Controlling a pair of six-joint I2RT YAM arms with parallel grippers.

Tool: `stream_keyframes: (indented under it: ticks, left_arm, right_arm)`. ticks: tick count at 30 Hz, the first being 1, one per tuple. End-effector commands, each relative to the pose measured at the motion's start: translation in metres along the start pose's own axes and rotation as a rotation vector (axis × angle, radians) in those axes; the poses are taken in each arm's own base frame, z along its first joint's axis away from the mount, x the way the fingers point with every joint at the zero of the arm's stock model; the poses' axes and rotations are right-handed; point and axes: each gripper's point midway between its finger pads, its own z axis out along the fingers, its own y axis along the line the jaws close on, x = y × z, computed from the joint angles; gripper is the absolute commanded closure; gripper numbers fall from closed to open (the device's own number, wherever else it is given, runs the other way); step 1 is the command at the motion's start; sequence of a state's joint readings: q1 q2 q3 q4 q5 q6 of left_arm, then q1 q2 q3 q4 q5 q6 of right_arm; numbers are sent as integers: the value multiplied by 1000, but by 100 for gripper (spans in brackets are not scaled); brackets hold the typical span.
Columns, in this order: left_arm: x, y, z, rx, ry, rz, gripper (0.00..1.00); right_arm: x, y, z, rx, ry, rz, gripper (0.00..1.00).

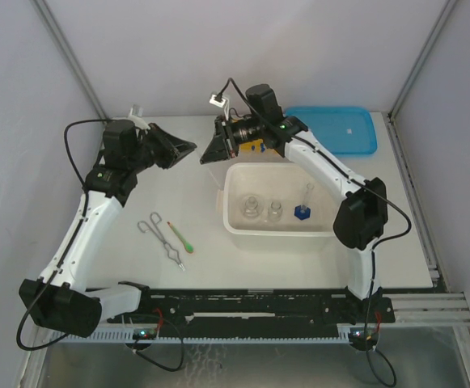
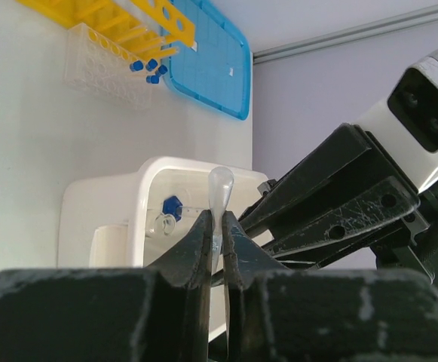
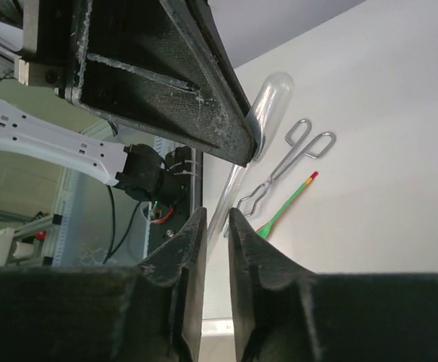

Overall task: Organize the chemistry lab equipment
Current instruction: Pick up the chemistry item at the center of the board, then place the chemistry item in the storage box.

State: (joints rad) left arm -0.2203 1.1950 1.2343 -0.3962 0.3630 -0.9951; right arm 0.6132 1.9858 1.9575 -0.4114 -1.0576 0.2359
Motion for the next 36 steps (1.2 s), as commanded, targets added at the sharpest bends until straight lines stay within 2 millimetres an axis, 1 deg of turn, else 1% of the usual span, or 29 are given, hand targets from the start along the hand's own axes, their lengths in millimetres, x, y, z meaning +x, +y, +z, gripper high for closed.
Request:
stream_keyframes:
  ticks: [1,2,5,7,10,11,13,14,15,16,17,19,21,22,27,29,32,34,35,36]
  left_arm:
    - [-2,-15,-3,56,-9,17,88]
    - [-1,-15,-2,55,-7,16,88]
    - [0,-15,-1,57,1,20,84]
    - [1,-15,-1,57,4,26,78]
    - [3,-10,2,45,19,47,64]
    - [4,-8,5,37,32,54,57]
    - [6,-2,9,12,57,76,47]
    - [6,1,11,0,66,89,35]
    - [6,4,13,-13,73,104,16]
    - [6,6,15,-25,78,116,2]
    - [5,9,17,-36,83,129,0]
    - [3,12,21,-52,87,155,0]
    - [1,15,25,-63,95,171,0]
    - [0,17,27,-69,99,179,0]
    - [-3,24,39,-72,134,182,1]
    - [-4,30,44,-78,152,180,11]
    - [-1,47,52,-123,202,185,26]
    - [4,66,53,-193,254,212,29]
    - [6,75,53,-227,276,229,29]
    - [7,84,53,-262,293,254,29]
  right_arm:
    - [-16,13,2,-37,-25,-48,90]
    - [-15,13,2,-37,-25,-47,94]
    - [-16,12,1,-30,-26,-42,100]
    - [-15,10,-1,-20,-25,-41,100]
    - [-14,7,-5,13,-21,-40,100]
    - [-13,6,-7,29,-18,-41,100]
    - [-11,2,-14,76,-10,-55,100]
    - [-6,0,-18,111,2,-52,100]
    - [-3,-4,-23,153,11,-58,100]
    - [1,-6,-29,198,23,-75,100]
    - [7,-9,-36,254,39,-93,100]
    - [20,-15,-52,366,80,-140,100]
    - [38,-23,-71,496,132,-182,100]
    - [55,-29,-79,556,173,-186,100]
    - [106,-35,-125,751,282,-268,100]
    - [126,-33,-141,799,336,-313,100]
    - [157,-37,-158,835,435,-353,100]
    - [168,-40,-166,850,479,-387,100]
    - [170,-38,-167,843,492,-404,100]
    - [178,-40,-169,835,519,-406,100]
